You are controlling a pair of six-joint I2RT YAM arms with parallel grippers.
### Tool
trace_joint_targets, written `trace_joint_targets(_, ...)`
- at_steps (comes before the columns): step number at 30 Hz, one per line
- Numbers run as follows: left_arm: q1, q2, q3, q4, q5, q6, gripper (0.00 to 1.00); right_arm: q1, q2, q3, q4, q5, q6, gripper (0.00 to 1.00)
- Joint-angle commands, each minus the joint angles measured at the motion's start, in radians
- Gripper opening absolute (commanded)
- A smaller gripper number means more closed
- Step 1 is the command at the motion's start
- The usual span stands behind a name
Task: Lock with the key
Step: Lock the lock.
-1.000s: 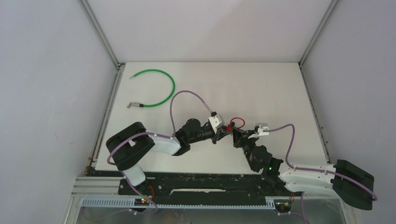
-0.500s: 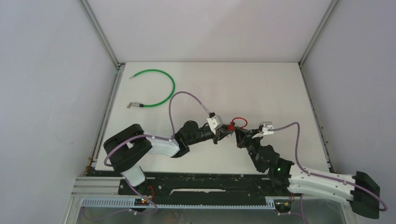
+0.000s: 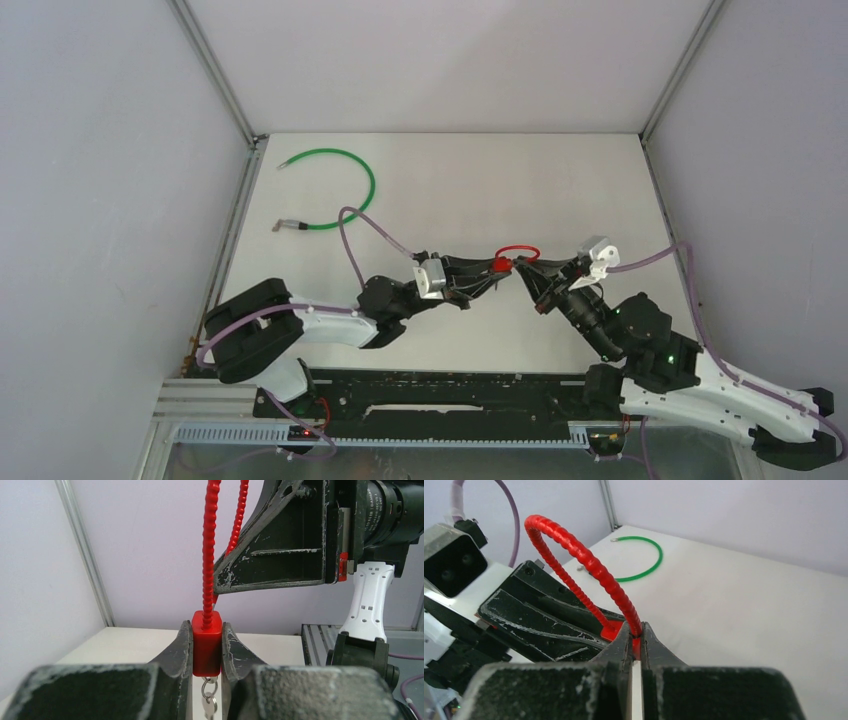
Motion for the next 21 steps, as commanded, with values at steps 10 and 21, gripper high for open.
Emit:
trace_joint_targets(10,-0.005,0.007,0.113,-0.133,0.014,0.069,0.00,-0.003,0.195,0.262,-0.098,-0.062,-0.237,0.00)
trace_joint_targets(21,-0.005,0.018,0.144,-0.180,0.020,0.059,0.00,0.037,0.192,0.303,-0.079,-0.055,-0.300,0.00)
